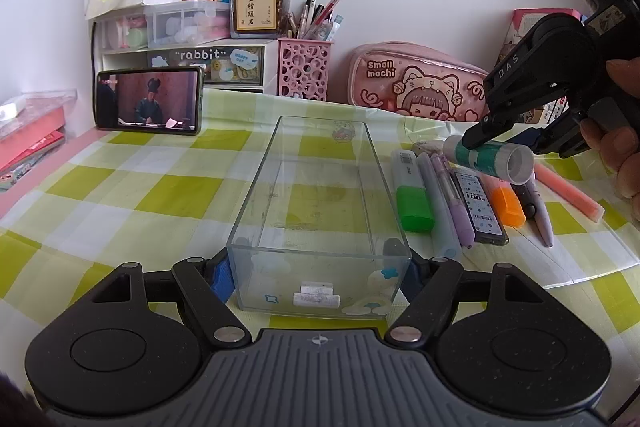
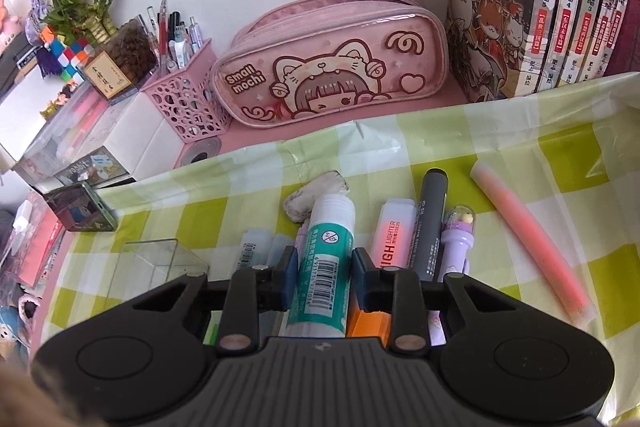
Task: Organize stationery
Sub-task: 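Grasp the white-and-green glue stick with the right gripper and lift it, then lower the glue stick into the clear box and open the right gripper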
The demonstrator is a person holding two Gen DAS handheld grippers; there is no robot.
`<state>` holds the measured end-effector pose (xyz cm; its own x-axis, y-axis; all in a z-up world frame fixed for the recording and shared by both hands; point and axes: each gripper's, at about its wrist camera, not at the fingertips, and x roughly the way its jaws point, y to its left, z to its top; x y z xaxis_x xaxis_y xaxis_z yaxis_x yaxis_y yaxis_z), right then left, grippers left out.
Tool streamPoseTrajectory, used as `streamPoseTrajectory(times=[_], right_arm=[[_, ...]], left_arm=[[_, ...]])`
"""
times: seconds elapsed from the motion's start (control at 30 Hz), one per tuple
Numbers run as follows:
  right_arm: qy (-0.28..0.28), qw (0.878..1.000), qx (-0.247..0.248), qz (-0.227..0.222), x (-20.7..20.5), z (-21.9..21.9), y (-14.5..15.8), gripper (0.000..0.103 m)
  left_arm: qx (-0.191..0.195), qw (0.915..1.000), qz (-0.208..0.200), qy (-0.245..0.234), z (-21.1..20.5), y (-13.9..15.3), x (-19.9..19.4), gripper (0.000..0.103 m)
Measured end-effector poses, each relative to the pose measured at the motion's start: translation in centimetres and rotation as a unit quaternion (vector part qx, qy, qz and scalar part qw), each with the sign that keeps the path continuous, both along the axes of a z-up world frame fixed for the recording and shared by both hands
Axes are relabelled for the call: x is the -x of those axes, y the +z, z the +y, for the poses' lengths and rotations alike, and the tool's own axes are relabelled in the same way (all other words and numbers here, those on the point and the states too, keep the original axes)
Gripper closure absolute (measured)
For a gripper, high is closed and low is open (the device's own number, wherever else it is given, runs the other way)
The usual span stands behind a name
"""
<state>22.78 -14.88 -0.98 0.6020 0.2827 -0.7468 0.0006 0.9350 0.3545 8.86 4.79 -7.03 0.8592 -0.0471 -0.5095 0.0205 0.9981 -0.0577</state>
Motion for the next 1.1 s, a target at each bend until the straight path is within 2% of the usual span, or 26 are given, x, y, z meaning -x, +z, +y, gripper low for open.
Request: streamPoseTrajectory(times=[0.2,0.33,0.47,0.6,0.7,0.77,0.83,0.93,1.1], right_arm=[[0.020,1.000,-0.001,0.001,0.5,1.2,0.0,0.078],[0.021,0.999,-0.039,0.013,0.5,1.1,-0.4,0.078],[0.015,0.997,-0.078,0.007,0.9,0.9,0.4,0.078],[0.034,0.992,-0.123,0.003,1.4,2.2,1.7,0.078],[0.072,0.991,-0.114,-0.001,1.5,5.3,2.7,0.078],[0.096,0.988,-0.116,0.016,1.2,7.1,2.6,0.078],[0.112,0.987,-0.107,0.035,0.6,8.9,2.0,0.078],[0.123,0.989,-0.069,0.054,0.1,11.2,1.0,0.078],[0.143,0.984,-0.056,0.086,0.4,12.4,-0.4,0.078]], left_arm=[[-0.002,1.0000,-0.001,0.001,0.0,0.0,0.1,0.030],[-0.008,1.0000,-0.004,0.001,-0.2,0.0,0.3,0.030],[-0.009,1.0000,-0.004,-0.001,-0.2,0.0,0.3,0.030],[-0.009,1.0000,-0.004,-0.001,-0.2,0.0,0.3,0.030],[-0.009,1.0000,-0.004,-0.002,-0.2,0.0,0.3,0.030],[-0.010,0.9999,-0.004,-0.002,-0.2,0.0,0.3,0.030],[-0.010,0.9999,-0.005,-0.003,-0.2,0.0,0.3,0.030],[-0.009,0.9999,-0.005,-0.005,-0.1,0.0,0.3,0.030],[-0.009,0.9999,-0.006,-0.007,0.0,0.0,0.3,0.030]])
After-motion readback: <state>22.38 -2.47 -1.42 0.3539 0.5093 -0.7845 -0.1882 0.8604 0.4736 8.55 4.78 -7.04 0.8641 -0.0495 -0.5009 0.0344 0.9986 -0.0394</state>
